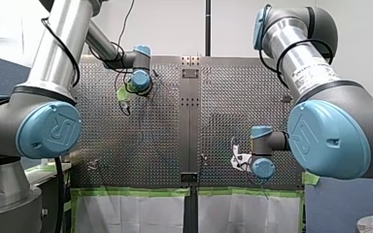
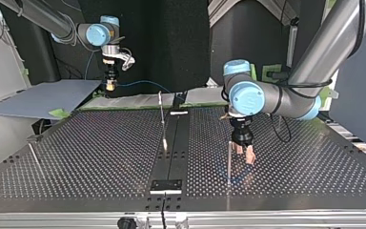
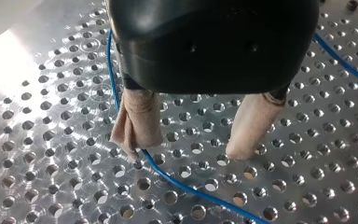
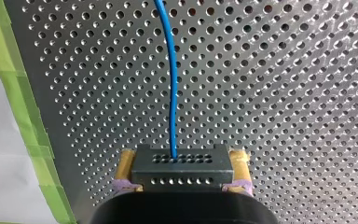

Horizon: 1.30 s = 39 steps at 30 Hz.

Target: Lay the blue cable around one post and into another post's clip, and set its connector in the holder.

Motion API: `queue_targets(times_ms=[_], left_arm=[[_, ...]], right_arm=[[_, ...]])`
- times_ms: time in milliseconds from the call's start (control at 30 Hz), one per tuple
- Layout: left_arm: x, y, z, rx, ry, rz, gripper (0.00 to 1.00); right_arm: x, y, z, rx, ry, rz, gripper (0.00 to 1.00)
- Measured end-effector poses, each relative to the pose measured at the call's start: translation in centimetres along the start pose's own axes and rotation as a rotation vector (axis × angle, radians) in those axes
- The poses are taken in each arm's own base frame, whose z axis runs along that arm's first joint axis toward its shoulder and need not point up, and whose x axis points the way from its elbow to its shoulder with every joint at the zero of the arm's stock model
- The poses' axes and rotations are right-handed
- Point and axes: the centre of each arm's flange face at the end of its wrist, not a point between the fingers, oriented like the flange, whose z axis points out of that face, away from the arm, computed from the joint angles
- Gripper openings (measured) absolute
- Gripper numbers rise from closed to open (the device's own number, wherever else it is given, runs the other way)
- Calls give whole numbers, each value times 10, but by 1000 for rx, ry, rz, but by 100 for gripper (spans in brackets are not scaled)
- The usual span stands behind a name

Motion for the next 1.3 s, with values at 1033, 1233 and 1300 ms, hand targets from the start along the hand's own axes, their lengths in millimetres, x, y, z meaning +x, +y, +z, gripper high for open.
queue_targets(times_ms=[1033, 1233, 1300], left_arm=[[-8, 12, -39, -68, 99, -191, 100], [-1, 13, -47, -36, 128, -209, 100], [-4, 11, -50, -21, 131, -215, 100]], right_arm=[[0, -1, 0, 11, -2, 3, 13], [-1, -1, 0, 12, -5, 3, 13], [-1, -1, -1, 12, -6, 3, 13]])
